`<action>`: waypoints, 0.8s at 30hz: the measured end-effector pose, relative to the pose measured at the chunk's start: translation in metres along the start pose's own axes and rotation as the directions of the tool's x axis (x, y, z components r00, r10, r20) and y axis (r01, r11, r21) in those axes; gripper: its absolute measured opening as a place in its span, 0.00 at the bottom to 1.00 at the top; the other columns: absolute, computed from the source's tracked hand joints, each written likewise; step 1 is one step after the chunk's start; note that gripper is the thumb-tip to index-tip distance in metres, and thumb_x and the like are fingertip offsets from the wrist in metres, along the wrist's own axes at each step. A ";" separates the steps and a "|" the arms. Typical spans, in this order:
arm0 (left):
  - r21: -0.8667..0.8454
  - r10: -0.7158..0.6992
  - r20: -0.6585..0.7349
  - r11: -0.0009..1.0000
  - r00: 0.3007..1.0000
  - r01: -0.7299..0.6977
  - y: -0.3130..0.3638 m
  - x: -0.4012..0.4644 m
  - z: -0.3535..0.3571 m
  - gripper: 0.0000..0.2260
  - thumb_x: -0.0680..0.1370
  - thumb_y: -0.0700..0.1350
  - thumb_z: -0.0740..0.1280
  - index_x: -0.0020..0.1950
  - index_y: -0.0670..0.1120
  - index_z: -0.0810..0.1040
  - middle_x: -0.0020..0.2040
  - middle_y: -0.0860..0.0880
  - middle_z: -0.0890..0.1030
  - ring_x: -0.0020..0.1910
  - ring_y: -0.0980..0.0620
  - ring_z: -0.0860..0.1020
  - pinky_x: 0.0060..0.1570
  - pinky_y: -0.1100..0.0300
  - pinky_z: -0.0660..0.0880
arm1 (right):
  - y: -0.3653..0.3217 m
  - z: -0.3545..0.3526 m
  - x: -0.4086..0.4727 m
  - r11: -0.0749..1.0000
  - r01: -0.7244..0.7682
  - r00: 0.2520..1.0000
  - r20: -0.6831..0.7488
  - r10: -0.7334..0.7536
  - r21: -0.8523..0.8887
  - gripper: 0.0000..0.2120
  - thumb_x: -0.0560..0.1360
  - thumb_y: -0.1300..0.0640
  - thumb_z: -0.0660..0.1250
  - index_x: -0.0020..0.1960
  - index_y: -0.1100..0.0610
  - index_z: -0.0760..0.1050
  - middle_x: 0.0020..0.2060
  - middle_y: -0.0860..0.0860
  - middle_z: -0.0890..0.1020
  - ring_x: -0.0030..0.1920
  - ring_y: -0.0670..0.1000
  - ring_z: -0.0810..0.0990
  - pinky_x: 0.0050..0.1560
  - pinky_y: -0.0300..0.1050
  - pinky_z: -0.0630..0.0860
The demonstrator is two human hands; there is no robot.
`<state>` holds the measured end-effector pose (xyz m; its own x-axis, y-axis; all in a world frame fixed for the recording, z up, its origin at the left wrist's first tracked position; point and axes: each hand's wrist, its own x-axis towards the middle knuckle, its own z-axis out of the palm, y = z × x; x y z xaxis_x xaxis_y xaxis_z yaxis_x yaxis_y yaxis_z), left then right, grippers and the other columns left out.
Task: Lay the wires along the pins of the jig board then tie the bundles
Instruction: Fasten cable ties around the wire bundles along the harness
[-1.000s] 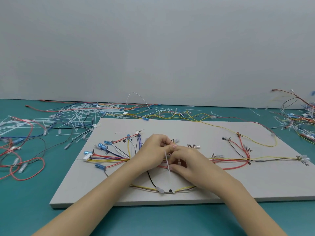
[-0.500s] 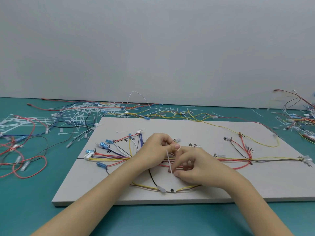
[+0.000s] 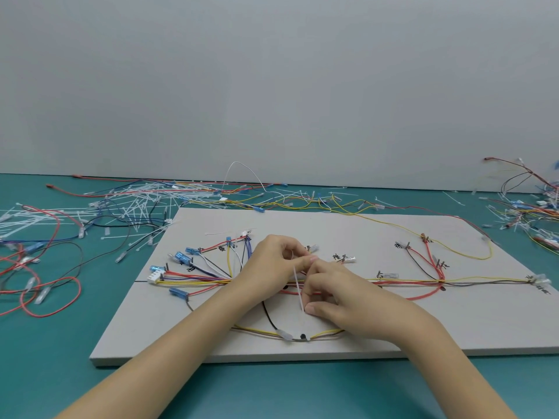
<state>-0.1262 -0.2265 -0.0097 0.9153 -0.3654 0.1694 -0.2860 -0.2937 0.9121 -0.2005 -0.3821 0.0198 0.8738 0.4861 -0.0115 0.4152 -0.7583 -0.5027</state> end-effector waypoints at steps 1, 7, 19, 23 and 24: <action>0.015 0.014 -0.004 1.000 1.000 -0.014 0.000 0.000 0.000 0.06 0.76 0.43 0.72 0.43 0.41 0.84 0.40 0.34 0.82 0.37 0.48 0.76 0.47 0.40 0.75 | 0.000 0.000 0.000 1.000 -0.001 1.000 0.006 0.001 -0.013 0.05 0.77 0.58 0.66 0.44 0.48 0.75 0.47 0.42 0.70 0.53 0.42 0.68 0.57 0.37 0.68; 0.021 0.044 0.020 0.999 0.999 -0.044 0.001 -0.001 -0.001 0.05 0.75 0.43 0.72 0.42 0.42 0.84 0.38 0.37 0.82 0.35 0.49 0.75 0.41 0.46 0.74 | 0.000 -0.012 -0.007 0.986 -0.049 0.996 0.080 0.037 0.157 0.04 0.74 0.56 0.72 0.47 0.50 0.80 0.48 0.39 0.70 0.50 0.41 0.72 0.51 0.29 0.67; 0.026 0.040 0.028 0.999 0.999 -0.041 -0.001 0.000 0.000 0.04 0.75 0.42 0.72 0.42 0.43 0.83 0.33 0.39 0.77 0.33 0.50 0.71 0.39 0.55 0.67 | 0.000 -0.008 -0.005 0.998 -0.041 0.995 0.095 0.036 0.053 0.02 0.76 0.54 0.69 0.44 0.49 0.77 0.52 0.44 0.70 0.58 0.45 0.67 0.63 0.43 0.67; 0.024 0.038 0.029 0.999 0.999 -0.039 -0.001 0.000 0.001 0.06 0.76 0.42 0.72 0.45 0.40 0.82 0.39 0.37 0.83 0.39 0.42 0.80 0.48 0.44 0.78 | -0.001 -0.001 -0.008 0.998 -0.057 0.997 0.050 0.055 0.040 0.03 0.78 0.54 0.66 0.45 0.51 0.75 0.52 0.44 0.70 0.57 0.41 0.65 0.56 0.33 0.63; 0.021 0.038 0.029 0.999 0.999 -0.039 -0.002 0.000 0.002 0.06 0.76 0.42 0.71 0.45 0.39 0.81 0.41 0.35 0.82 0.42 0.37 0.81 0.50 0.41 0.77 | -0.001 0.000 -0.008 0.997 -0.055 0.998 0.042 0.053 0.049 0.03 0.79 0.54 0.65 0.45 0.51 0.74 0.51 0.45 0.70 0.55 0.41 0.66 0.55 0.32 0.63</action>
<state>-0.1260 -0.2278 -0.0117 0.8953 -0.4014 0.1931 -0.3269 -0.2977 0.8969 -0.2083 -0.3856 0.0203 0.8831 0.4632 -0.0743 0.3538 -0.7617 -0.5428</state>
